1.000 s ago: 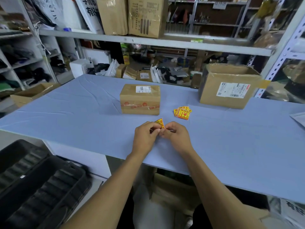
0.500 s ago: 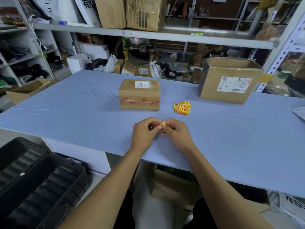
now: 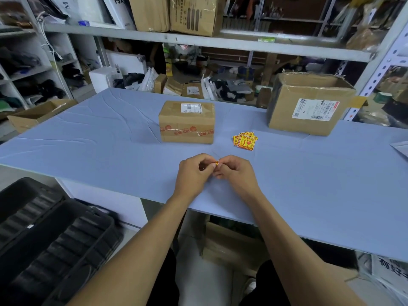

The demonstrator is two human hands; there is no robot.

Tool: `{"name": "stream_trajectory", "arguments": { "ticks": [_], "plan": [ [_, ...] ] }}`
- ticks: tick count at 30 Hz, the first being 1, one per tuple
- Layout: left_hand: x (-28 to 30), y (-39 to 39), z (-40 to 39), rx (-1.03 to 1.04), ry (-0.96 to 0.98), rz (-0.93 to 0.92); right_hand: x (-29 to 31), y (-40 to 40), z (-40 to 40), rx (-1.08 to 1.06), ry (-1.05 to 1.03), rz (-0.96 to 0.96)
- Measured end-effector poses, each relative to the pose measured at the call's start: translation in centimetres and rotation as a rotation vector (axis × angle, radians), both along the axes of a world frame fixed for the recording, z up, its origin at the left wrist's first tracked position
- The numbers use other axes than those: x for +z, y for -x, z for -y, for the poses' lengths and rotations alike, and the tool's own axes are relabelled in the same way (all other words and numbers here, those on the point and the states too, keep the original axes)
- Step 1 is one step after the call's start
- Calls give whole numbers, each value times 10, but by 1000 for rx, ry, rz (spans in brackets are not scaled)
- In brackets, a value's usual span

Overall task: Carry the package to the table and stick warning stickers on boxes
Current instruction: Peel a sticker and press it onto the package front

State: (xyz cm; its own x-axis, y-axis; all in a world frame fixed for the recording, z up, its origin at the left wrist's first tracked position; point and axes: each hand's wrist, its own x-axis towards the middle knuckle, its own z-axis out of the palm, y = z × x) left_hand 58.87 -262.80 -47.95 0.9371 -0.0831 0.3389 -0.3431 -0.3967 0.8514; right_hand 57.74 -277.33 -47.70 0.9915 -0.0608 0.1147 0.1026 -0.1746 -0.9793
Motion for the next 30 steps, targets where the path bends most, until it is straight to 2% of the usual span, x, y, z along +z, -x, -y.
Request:
{"name": "stream_trajectory", "arguments": {
  "ticks": [5, 18, 30],
  "plan": [
    [1, 2, 0, 23, -6, 9, -1, 0, -1, -14, 62, 19],
    [3, 6, 4, 107, -173, 148, -4, 1, -2, -11, 257, 93],
    [7, 11, 4, 101, -157, 99, -3, 0, -3, -52, 289, 73]
  ]
}}
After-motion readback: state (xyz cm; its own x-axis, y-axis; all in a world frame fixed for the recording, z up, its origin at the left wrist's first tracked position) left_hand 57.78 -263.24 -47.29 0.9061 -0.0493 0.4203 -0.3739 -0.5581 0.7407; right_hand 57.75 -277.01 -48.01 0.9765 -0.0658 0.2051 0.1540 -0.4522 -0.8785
